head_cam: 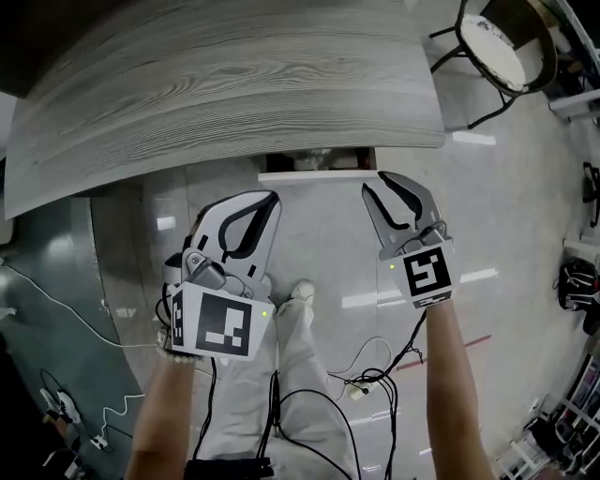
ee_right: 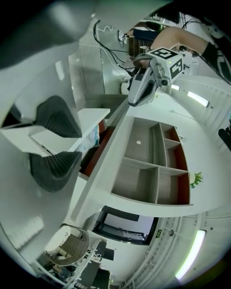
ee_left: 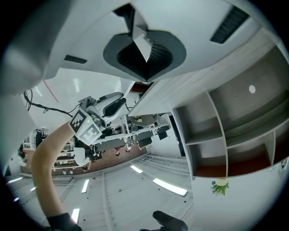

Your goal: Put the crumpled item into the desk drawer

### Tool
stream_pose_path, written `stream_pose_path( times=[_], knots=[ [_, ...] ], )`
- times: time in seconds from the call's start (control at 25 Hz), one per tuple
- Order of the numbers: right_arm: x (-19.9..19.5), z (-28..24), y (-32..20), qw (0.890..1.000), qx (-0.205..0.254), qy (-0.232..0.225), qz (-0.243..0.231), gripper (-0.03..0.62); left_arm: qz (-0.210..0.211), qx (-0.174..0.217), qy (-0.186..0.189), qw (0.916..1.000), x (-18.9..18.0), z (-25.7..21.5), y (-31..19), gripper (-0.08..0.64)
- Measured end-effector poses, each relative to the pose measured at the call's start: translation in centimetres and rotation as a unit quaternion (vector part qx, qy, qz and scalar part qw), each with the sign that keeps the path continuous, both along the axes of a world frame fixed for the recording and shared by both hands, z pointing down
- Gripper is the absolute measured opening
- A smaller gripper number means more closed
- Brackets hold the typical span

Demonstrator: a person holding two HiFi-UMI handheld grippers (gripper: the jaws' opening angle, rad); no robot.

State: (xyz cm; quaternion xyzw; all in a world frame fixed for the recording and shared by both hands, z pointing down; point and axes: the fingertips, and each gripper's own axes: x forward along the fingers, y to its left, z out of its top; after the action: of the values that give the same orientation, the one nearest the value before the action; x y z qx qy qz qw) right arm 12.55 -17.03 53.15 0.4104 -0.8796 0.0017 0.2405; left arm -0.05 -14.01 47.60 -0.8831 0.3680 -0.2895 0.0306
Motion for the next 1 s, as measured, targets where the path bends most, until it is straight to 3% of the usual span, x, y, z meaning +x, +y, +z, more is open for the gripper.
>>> stream_pose_path(
  times=[0.12,0.44,0.68,1.0],
  knots=[
    [-0.3,-1.9,1.4,0.999,0.005,0.002,0.032,0.011,-0.002,-0.004,0.013,0.9999,-0.9,-1.6,0.8,0.006],
    [-2.8,-12.9,4.8,0.992,0.048,-0.074,0.086,0.009,0.020,0.039,0.062,0.9971,-2.5,-11.5,2.7,0.006],
    [-3.8,-21.5,7.3,0.984,0.091,-0.109,0.105,0.009,0.034,0.088,0.092,0.9912,-3.8,-20.2,3.8,0.006],
    [-3.4,-29.3,10.2,0.972,0.148,-0.135,0.121,0.009,0.020,0.126,0.147,0.9809,-4.9,-27.8,5.6,0.006]
  ],
)
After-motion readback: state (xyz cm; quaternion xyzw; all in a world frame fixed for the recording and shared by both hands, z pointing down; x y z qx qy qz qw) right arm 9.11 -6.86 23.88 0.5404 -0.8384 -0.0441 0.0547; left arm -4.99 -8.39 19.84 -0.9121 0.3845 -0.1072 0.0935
